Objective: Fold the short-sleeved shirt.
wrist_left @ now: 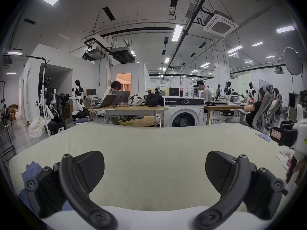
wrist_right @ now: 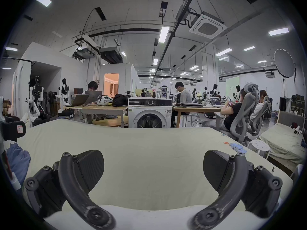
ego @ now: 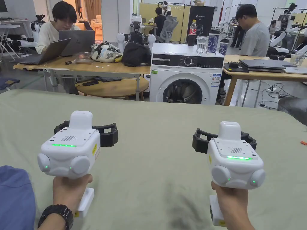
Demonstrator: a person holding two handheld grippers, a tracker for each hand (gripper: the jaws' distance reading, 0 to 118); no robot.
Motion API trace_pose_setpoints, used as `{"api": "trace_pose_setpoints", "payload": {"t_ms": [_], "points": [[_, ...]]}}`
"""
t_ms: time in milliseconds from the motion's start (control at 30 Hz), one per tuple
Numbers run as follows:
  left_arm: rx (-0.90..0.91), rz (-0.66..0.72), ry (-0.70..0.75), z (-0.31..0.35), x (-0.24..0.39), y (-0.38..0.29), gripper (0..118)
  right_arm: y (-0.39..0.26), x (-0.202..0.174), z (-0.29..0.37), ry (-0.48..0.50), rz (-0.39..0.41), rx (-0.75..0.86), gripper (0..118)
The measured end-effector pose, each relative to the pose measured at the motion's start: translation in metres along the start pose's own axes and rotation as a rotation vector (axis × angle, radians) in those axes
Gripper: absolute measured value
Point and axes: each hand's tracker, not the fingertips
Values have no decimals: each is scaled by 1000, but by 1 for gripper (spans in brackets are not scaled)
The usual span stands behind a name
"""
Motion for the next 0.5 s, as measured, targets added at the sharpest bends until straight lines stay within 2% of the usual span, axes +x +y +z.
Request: {"api": "trace_pose_setpoints", "payload": {"t_ms": [200, 267, 433, 467, 500], "points": [[23, -12, 4, 3, 3, 0, 118, -2, 1, -5, -6, 13, 10, 118], [30, -5, -13, 3, 3, 0, 114, -2, 1, -5, -5, 13, 14, 114], [27, -13, -17, 6, 6, 2, 99, 1, 1, -6, -18, -9, 23, 88], [33, -14, -24, 7, 6, 2, 91, 2, 1, -3, -16, -13, 23, 73], [40, -18, -23, 8, 7, 2, 68, 3, 0, 0, -17, -14, 25, 45]]}}
